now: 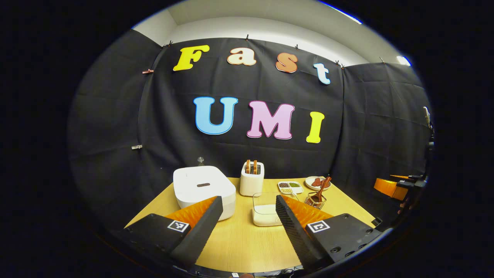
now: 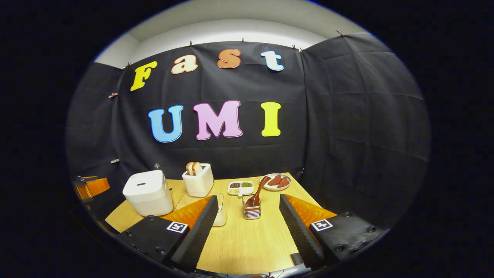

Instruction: Close the left gripper, press the button to open the rice cooker; take a wooden spoon from the chopstick holder with the right hand, scoop a spoonful of rice and pour it into the rice cooker, then put the wooden spoon back into the chopstick holder.

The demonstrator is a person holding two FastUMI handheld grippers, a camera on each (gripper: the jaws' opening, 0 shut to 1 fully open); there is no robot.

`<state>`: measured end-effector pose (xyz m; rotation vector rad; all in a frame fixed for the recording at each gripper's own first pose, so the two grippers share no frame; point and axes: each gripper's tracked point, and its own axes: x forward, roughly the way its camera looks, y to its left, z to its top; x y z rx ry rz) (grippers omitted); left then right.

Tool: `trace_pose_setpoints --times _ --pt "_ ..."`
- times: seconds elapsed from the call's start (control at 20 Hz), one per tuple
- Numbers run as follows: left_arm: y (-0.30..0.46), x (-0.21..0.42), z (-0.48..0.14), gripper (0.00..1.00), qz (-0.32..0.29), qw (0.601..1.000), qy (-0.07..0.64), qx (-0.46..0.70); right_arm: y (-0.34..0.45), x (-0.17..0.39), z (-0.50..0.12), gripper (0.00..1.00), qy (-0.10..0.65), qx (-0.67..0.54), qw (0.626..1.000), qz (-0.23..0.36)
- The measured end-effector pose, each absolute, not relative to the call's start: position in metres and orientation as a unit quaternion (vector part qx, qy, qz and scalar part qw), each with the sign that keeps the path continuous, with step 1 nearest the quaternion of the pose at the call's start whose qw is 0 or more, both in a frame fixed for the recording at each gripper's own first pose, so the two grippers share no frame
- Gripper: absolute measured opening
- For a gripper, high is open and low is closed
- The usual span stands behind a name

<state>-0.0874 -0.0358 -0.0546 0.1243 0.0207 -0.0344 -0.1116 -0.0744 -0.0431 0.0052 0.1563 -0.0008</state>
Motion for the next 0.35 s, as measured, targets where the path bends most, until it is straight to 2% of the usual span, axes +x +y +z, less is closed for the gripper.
trace_pose_setpoints --times 0.35 --pt "-0.035 -0.088 -0.062 0.95 -0.026 0.997 0.016 0.076 -0.066 -0.113 -0.04 0.98 0.071 -0.005 0.997 0.006"
